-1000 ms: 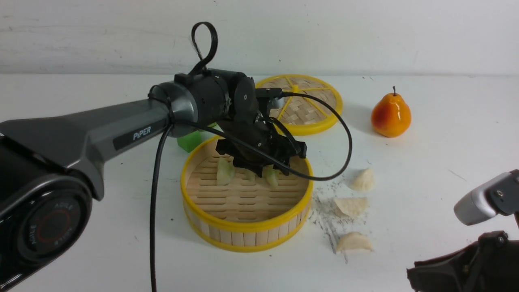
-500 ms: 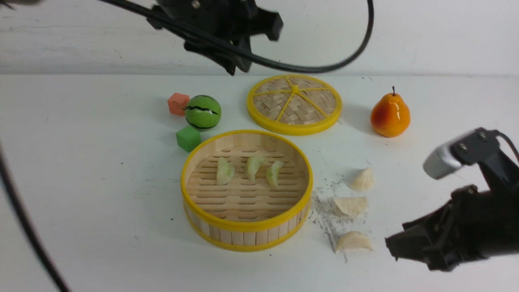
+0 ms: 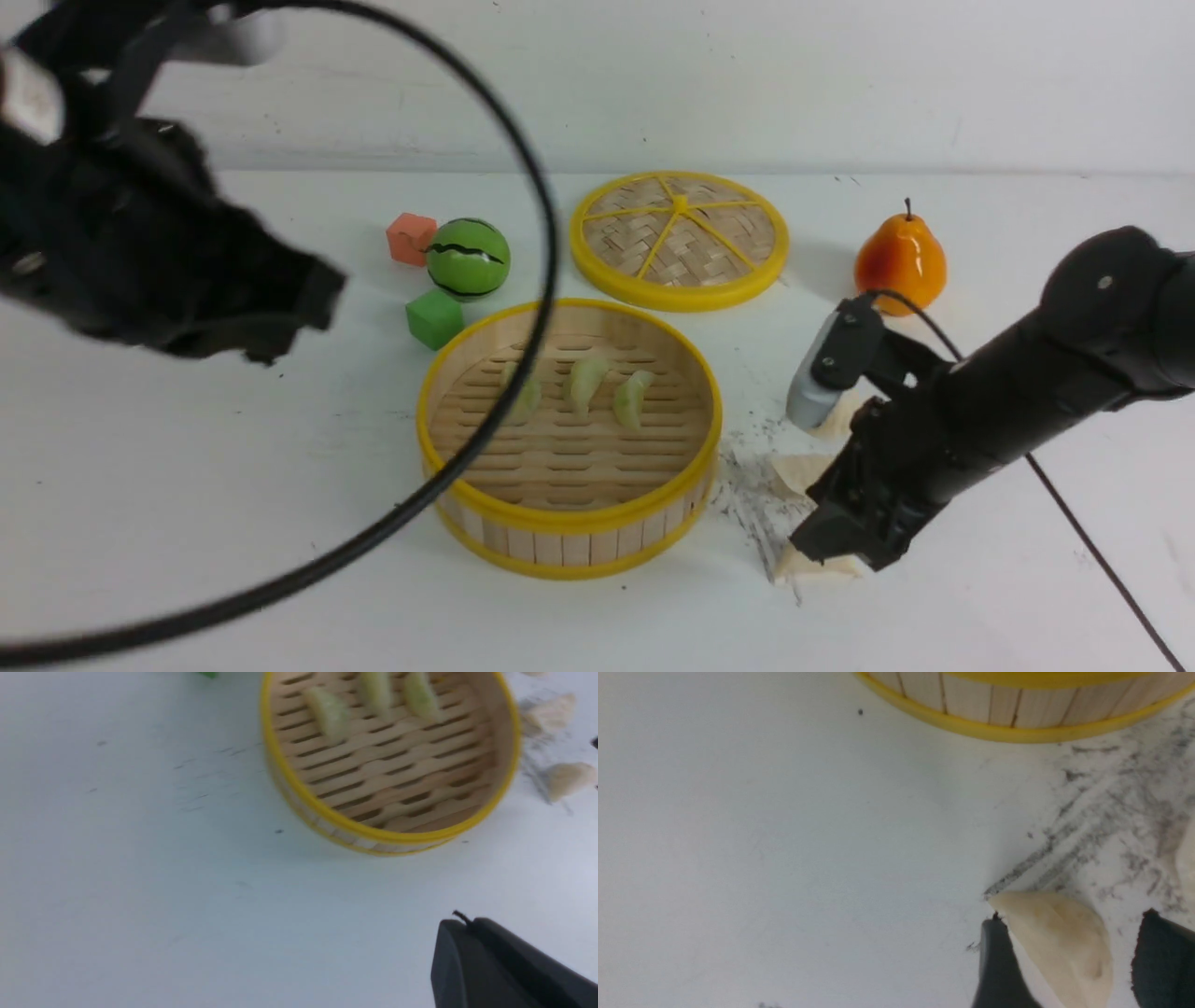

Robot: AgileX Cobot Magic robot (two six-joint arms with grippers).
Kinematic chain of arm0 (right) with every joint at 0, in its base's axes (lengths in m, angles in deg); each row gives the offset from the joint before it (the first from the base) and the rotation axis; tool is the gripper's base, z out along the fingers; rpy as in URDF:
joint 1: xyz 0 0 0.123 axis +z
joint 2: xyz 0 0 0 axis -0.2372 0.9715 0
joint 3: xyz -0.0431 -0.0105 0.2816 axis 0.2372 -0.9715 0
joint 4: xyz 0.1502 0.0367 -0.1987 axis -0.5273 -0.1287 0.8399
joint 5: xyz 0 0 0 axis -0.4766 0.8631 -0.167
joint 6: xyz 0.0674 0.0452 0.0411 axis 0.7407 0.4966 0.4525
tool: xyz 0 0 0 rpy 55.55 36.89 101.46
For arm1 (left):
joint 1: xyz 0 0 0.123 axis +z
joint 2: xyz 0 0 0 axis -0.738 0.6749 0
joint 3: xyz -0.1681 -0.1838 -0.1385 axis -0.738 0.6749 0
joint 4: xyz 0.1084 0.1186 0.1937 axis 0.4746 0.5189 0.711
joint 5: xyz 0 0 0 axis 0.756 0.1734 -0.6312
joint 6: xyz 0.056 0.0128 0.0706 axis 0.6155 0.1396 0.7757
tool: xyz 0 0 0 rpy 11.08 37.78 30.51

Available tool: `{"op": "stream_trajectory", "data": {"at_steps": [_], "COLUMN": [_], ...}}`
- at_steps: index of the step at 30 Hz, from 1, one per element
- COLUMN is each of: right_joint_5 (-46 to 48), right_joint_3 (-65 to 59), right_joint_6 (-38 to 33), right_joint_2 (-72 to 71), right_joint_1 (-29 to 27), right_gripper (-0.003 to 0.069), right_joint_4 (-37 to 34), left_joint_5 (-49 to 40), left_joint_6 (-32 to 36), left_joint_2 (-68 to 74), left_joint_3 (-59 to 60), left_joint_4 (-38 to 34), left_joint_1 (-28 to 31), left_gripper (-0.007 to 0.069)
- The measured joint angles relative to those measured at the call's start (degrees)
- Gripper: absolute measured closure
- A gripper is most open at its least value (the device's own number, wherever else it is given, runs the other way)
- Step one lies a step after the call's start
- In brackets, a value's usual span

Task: Put the dumplings into the steamer on the white table.
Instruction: 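Reach for and grasp a dumpling lying on the table beside the steamer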

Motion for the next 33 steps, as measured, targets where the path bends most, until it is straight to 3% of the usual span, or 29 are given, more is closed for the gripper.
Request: {"op": "stream_trajectory", "data": {"at_steps": [6,12,16,21,26,31,33], "right_joint_5": [-1.7,-2.7,-3.7,-5.8,-4.1,-3.7,-4.0], "right_joint_3": [1.6,1.9,1.9,1.9,1.9,1.9,1.9], "right_joint_6": [-10.1,-12.0,-7.0,1.2,7.8,12.3,13.3], "right_joint_2": [5.2,6.7,6.6,5.8,5.1,4.9,4.9], "right_joint_1": [2.2,3.1,3.3,3.5,3.4,3.4,3.4], "right_gripper": [0.0354,0.0371,0.0365,0.0302,0.0246,0.0256,0.0299], "right_joint_4": [1.3,5.1,8.0,14.2,20.5,21.3,20.6], "left_joint_5": [5.9,10.5,11.9,16.3,25.6,33.7,35.7], "left_joint_6": [-0.8,-0.8,-0.8,-0.8,-0.8,-0.8,-0.8], "left_joint_2": [-15.1,-25.5,-31.5,-38.1,-43.6,-47.7,-49.1], "left_joint_3": [14.0,22.5,27.3,34.7,42.8,49.1,50.6], "left_joint_4": [5.3,8.1,10.0,11.3,14.1,16.4,16.5], "left_joint_1": [1.6,1.7,1.7,1.7,1.7,1.7,1.7], "left_gripper": [0.0638,0.0638,0.0638,0.0638,0.0638,0.0638,0.0638]}}
